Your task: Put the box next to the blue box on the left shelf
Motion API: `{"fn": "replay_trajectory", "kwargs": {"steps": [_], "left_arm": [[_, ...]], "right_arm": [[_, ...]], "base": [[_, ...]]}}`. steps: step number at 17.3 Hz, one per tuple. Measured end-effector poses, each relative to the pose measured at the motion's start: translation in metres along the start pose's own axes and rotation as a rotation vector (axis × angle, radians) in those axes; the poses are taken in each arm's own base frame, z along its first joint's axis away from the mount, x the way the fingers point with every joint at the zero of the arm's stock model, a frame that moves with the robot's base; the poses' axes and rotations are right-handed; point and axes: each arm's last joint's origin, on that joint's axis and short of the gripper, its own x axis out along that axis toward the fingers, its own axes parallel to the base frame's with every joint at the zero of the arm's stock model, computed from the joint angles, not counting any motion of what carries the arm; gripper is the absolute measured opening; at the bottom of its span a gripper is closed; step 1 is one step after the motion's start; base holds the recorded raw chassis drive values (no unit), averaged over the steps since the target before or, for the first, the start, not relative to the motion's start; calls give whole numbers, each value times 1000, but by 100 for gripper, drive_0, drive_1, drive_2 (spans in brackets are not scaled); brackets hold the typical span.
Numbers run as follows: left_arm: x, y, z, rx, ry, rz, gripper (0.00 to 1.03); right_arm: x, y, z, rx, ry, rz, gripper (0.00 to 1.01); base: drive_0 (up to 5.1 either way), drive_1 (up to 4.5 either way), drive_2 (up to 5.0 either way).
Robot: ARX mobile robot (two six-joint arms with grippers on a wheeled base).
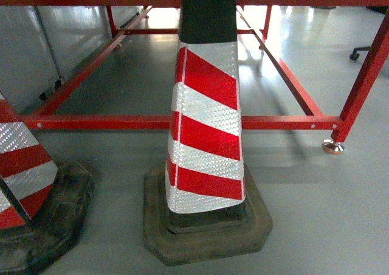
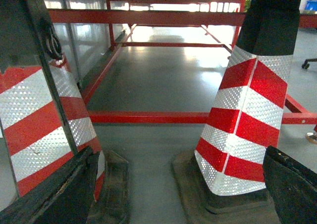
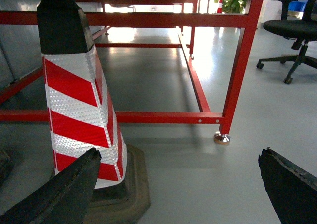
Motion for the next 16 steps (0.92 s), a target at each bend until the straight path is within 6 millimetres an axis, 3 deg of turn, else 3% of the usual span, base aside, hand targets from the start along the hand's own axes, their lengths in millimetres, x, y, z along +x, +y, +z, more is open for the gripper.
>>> {"fn": "replay_trajectory", "kwargs": {"steps": [16], "left_arm": [[0, 0, 0, 1, 0, 0, 98]], "right_arm": [[0, 0, 0, -3, 1, 0, 98]], "base": [[0, 0, 0]]}}
